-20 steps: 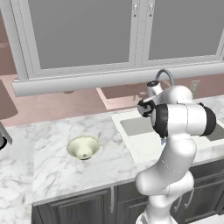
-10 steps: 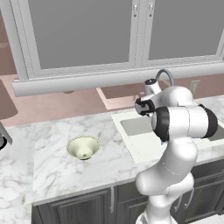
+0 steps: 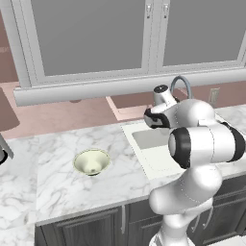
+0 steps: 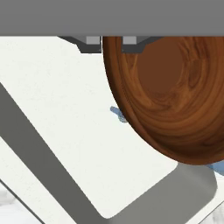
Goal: Rinse each bowl for a few seconds and place them down in the sink or on the counter.
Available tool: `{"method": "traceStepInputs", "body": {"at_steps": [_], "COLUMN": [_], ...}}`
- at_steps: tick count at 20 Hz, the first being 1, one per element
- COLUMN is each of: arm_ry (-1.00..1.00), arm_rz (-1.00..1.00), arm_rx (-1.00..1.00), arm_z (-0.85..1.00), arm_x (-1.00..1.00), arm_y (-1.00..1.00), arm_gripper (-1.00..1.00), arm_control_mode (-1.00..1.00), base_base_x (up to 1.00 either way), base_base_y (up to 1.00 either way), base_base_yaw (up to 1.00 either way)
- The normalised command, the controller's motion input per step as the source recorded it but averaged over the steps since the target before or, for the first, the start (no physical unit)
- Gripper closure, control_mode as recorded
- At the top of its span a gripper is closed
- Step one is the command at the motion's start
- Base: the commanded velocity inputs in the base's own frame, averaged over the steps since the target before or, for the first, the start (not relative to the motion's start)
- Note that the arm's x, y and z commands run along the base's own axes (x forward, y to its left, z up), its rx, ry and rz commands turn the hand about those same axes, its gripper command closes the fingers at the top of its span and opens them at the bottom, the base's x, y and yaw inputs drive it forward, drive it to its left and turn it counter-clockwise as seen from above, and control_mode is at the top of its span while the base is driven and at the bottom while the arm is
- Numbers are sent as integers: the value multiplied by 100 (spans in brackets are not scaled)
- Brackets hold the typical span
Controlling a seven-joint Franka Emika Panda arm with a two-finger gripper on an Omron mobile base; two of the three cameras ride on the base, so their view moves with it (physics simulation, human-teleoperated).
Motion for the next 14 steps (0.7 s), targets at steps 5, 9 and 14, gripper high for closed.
{"method": "traceStepInputs", "body": {"at_steps": [5, 9, 14], "arm_ry": [0, 3, 7], "arm_rz": [2, 4, 4], "arm_rx": [0, 2, 5], "arm_z": [25, 25, 30], "arm_x": [-17, -13, -13], "arm_y": [33, 35, 34], "arm_gripper": [100, 100, 100], "arm_control_mode": [-100, -100, -100], "base_base_x": [0, 0, 0], "base_base_y": [0, 0, 0], "base_base_yaw": [0, 0, 0]}}
